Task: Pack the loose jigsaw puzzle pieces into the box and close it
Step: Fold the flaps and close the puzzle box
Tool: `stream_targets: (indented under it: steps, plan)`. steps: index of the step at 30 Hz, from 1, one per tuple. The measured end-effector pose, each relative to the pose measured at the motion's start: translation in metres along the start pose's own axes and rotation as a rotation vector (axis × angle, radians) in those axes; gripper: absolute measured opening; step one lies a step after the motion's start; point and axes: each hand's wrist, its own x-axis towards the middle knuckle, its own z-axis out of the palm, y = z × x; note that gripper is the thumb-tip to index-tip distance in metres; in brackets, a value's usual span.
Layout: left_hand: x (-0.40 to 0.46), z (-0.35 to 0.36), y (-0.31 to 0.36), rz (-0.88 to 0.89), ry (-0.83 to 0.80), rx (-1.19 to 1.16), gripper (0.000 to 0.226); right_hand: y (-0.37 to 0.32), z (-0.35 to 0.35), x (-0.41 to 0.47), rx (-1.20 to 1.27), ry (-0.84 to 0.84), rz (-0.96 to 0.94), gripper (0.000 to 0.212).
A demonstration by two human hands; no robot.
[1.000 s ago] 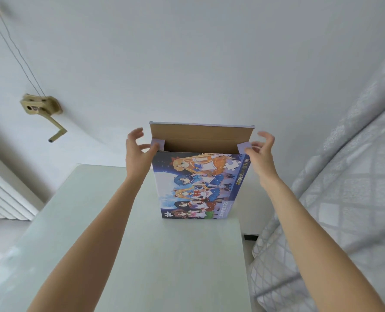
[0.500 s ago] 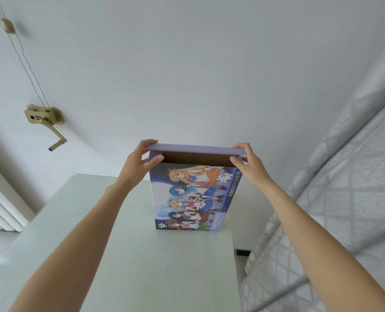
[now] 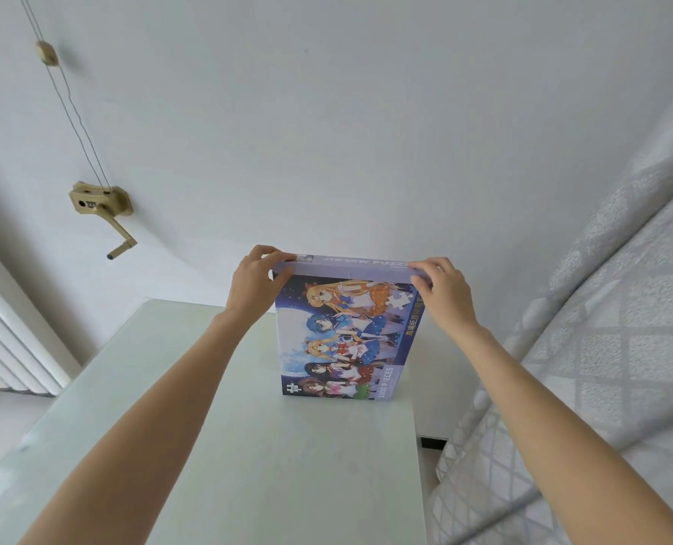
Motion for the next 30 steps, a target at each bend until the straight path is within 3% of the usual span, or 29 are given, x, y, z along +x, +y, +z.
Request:
stream_targets:
  steps: [12, 15, 18, 23, 25, 30]
  plan:
    - [0.015, -0.002, 0.007, 0.170, 0.019, 0.301, 0.020, -0.006, -0.007, 0.014, -0.201, 0.053, -0.045, 0.026]
    - [0.013, 0.000, 0.009, 0.172, 0.033, 0.380, 0.022, -0.005, -0.008, 0.015, -0.348, 0.101, -0.161, 0.022]
    - [0.009, 0.006, 0.009, 0.283, 0.049, 0.508, 0.026, -0.005, 0.000, 0.007, -0.398, -0.016, -0.209, 0.035]
    - [-0.011, 0.021, 0.004, 0.308, -0.155, 0.626, 0.060, -0.009, 0.022, -0.012, -0.578, -0.125, -0.222, 0.073]
    - [-0.017, 0.025, 0.008, 0.312, -0.174, 0.662, 0.061, -0.024, 0.027, -0.012, -0.634, -0.109, -0.171, 0.070]
    - [-0.015, 0.014, 0.022, 0.270, -0.187, 0.609, 0.046, -0.049, 0.044, -0.013, -0.476, -0.127, -0.292, 0.062]
